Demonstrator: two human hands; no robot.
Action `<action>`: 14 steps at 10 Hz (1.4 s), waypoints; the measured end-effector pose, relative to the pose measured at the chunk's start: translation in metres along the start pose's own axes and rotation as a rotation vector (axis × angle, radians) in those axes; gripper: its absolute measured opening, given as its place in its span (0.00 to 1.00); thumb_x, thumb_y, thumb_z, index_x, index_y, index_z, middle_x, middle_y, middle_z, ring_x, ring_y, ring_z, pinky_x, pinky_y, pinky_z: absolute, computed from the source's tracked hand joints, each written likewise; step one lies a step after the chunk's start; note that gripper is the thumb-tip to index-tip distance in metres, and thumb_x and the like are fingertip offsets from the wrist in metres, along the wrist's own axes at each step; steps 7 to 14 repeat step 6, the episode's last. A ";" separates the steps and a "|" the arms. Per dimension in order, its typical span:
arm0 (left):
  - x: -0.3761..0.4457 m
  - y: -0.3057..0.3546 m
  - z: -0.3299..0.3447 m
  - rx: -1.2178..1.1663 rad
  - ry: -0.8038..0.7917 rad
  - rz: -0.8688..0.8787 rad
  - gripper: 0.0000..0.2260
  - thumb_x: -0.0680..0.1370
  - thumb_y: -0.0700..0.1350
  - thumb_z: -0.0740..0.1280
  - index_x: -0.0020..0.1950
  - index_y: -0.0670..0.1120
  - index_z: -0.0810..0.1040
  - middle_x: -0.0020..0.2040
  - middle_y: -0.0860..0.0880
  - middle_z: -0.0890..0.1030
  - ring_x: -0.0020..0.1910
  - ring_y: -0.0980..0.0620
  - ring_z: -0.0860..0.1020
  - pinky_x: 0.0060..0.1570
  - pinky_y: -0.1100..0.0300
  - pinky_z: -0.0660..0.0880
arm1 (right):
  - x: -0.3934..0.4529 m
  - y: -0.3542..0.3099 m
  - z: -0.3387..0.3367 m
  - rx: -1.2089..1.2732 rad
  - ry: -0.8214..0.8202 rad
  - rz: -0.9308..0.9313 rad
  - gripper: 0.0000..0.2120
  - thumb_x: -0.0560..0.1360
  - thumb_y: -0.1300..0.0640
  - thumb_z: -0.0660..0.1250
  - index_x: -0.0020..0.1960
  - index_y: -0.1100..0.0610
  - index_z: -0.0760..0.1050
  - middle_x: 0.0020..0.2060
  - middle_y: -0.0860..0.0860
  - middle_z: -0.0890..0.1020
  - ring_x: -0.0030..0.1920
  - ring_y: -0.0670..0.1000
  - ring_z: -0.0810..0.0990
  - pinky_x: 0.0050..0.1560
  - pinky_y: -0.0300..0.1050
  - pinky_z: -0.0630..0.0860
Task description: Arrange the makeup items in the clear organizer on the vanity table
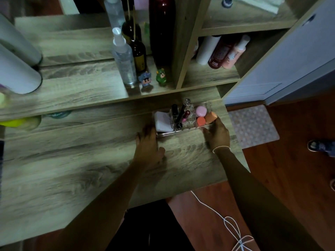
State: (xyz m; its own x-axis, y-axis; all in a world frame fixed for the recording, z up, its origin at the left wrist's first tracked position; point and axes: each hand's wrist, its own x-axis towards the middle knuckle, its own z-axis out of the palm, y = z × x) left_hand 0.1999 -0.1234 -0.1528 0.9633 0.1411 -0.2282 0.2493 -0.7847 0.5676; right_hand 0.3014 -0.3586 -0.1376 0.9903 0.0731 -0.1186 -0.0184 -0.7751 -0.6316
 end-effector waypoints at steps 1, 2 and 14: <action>-0.002 -0.001 -0.003 0.016 -0.023 0.010 0.40 0.69 0.46 0.69 0.75 0.46 0.51 0.75 0.42 0.57 0.75 0.40 0.53 0.73 0.38 0.46 | -0.005 -0.005 0.001 -0.005 0.000 0.020 0.27 0.73 0.56 0.70 0.69 0.55 0.65 0.59 0.57 0.80 0.60 0.57 0.77 0.62 0.59 0.74; -0.005 -0.003 -0.006 0.042 -0.042 0.038 0.39 0.69 0.46 0.69 0.75 0.44 0.51 0.75 0.41 0.57 0.74 0.42 0.54 0.74 0.41 0.48 | -0.016 -0.008 0.004 -0.015 0.019 0.043 0.29 0.74 0.55 0.70 0.71 0.54 0.62 0.61 0.57 0.79 0.62 0.57 0.77 0.63 0.58 0.74; -0.052 -0.017 -0.023 0.263 -0.105 0.172 0.22 0.82 0.46 0.51 0.75 0.39 0.54 0.76 0.39 0.59 0.75 0.43 0.55 0.73 0.47 0.53 | -0.105 -0.033 0.034 -0.219 0.030 0.115 0.20 0.80 0.55 0.56 0.64 0.69 0.68 0.64 0.66 0.73 0.64 0.63 0.71 0.66 0.57 0.66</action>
